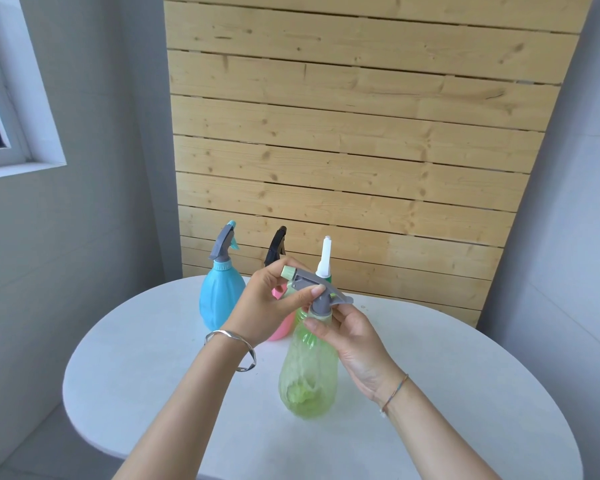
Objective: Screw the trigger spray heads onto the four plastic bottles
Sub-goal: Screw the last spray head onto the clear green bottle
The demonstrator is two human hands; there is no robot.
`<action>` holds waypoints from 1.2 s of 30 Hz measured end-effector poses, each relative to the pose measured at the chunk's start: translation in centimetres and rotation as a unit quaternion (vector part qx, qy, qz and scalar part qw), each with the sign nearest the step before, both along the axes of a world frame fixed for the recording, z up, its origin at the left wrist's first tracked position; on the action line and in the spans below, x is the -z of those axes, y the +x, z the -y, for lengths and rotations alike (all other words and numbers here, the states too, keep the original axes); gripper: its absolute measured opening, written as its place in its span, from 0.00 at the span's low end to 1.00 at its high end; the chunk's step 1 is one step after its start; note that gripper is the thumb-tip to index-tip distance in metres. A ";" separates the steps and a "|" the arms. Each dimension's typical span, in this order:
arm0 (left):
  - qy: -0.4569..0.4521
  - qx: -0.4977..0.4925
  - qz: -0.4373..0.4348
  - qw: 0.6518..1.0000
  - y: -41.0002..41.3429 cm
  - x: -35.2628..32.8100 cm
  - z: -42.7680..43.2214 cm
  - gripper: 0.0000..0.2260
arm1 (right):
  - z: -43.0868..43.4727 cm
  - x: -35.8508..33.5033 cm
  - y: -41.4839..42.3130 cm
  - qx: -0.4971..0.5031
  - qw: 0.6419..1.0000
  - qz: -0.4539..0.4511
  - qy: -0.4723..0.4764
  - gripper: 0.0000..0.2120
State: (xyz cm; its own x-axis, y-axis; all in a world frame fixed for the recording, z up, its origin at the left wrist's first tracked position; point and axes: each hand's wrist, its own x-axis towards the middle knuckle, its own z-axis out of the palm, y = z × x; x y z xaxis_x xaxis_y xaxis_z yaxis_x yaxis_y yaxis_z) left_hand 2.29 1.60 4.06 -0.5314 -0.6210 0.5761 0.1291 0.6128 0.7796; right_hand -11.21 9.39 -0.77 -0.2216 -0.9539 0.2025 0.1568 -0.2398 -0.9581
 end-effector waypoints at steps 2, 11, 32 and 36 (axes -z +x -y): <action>0.011 0.004 0.006 1.000 0.1 0.0 0.2 0.11 | -0.2 -0.1 0.1 -0.025 1.000 -0.009 0.001 0.23; 0.092 0.030 0.028 0.995 0.6 1.7 0.1 0.23 | -0.2 -0.9 0.1 0.046 0.999 -0.008 -0.004 0.19; 0.207 0.125 0.130 0.961 6.1 3.4 0.7 0.15 | 0.1 -5.6 3.1 0.049 0.995 -0.025 -0.078 0.14; 0.227 0.105 0.111 0.962 8.5 3.8 2.0 0.17 | 2.2 -6.3 5.7 0.061 0.994 -0.063 -0.065 0.13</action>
